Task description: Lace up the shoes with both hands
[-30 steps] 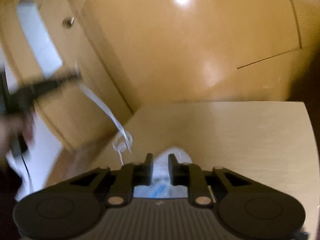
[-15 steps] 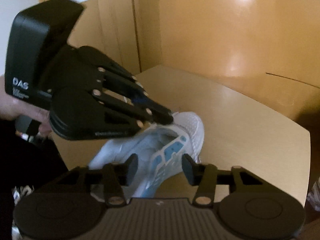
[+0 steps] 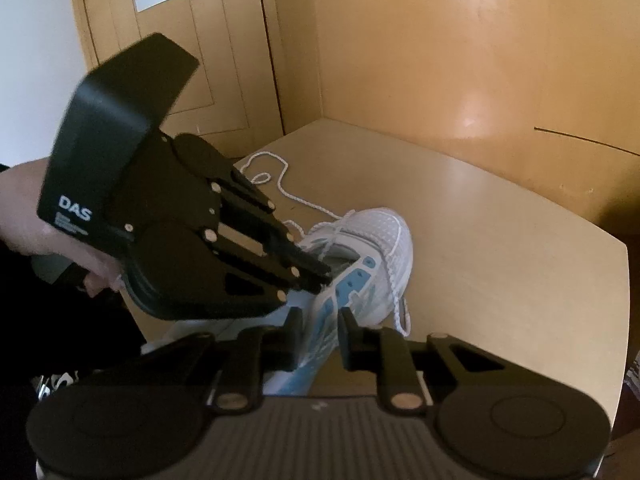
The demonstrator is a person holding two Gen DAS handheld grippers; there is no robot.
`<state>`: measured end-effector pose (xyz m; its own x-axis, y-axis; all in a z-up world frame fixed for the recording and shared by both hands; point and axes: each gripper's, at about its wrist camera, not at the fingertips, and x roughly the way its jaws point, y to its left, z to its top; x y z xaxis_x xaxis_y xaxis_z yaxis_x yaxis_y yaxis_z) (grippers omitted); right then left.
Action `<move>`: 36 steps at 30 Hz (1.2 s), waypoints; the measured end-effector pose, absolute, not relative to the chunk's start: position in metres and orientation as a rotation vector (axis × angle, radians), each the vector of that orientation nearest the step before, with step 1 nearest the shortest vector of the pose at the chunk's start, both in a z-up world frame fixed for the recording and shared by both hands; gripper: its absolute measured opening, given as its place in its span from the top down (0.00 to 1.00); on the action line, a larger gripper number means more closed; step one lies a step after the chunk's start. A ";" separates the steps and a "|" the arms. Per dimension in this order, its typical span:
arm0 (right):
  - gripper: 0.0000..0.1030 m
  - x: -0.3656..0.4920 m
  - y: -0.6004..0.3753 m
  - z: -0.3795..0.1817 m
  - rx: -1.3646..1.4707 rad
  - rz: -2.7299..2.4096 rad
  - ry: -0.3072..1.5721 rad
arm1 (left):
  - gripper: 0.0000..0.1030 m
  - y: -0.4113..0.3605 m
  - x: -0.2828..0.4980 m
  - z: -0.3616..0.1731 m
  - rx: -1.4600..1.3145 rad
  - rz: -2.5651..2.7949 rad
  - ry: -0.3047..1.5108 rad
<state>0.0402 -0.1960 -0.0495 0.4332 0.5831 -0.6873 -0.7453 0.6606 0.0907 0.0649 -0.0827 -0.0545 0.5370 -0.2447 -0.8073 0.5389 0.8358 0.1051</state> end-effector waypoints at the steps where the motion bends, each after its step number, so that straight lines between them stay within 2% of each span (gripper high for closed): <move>1: 0.81 0.041 -0.196 -0.049 -0.241 0.837 0.753 | 1.00 -0.084 0.067 -0.057 0.365 -0.473 0.895; 36: 0.81 0.040 -0.204 -0.047 -0.248 0.855 0.760 | 1.00 -0.082 0.073 -0.062 0.326 -0.475 0.829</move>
